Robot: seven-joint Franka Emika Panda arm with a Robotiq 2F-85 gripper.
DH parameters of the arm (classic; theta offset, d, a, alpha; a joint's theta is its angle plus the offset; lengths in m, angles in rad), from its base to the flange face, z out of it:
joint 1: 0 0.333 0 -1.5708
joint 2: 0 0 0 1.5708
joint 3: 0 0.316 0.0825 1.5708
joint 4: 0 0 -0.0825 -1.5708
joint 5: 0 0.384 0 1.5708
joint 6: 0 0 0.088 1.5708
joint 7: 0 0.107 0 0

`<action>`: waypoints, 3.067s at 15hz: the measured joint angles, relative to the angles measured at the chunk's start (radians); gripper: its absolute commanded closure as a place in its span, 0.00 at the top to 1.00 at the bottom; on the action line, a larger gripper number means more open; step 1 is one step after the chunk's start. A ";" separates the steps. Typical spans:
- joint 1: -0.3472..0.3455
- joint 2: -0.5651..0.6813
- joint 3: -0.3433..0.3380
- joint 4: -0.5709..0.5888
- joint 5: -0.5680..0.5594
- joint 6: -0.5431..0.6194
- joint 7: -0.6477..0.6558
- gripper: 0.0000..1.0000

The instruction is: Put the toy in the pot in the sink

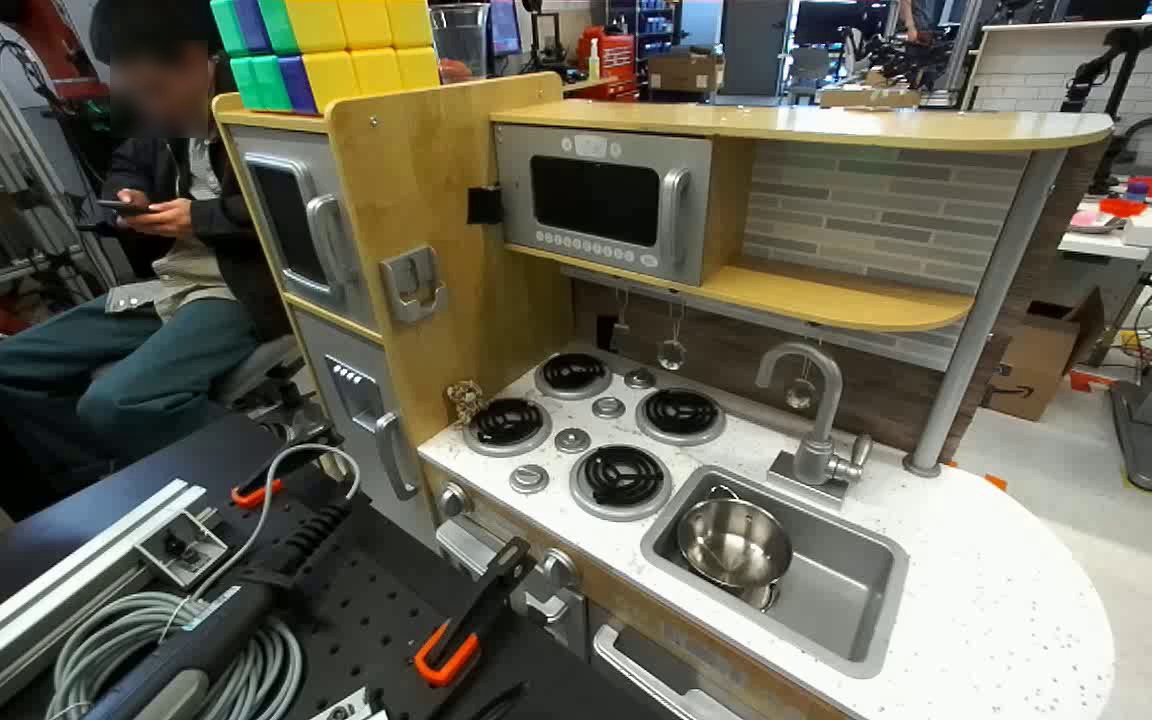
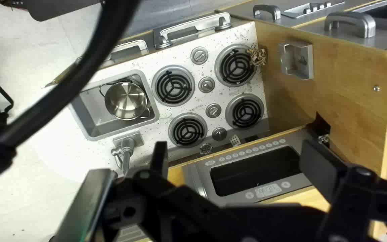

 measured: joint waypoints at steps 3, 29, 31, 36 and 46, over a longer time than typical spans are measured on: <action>0.000 0.000 0.000 0.000 0.000 0.000 0.000 1.00; -0.011 0.230 0.063 -0.207 -0.107 0.549 0.210 1.00; -0.011 0.280 0.063 -0.224 -0.132 0.619 0.226 1.00; -0.011 0.408 0.063 -0.244 -0.259 0.711 0.288 1.00; 0.025 0.596 0.026 -0.231 -0.427 0.811 0.337 1.00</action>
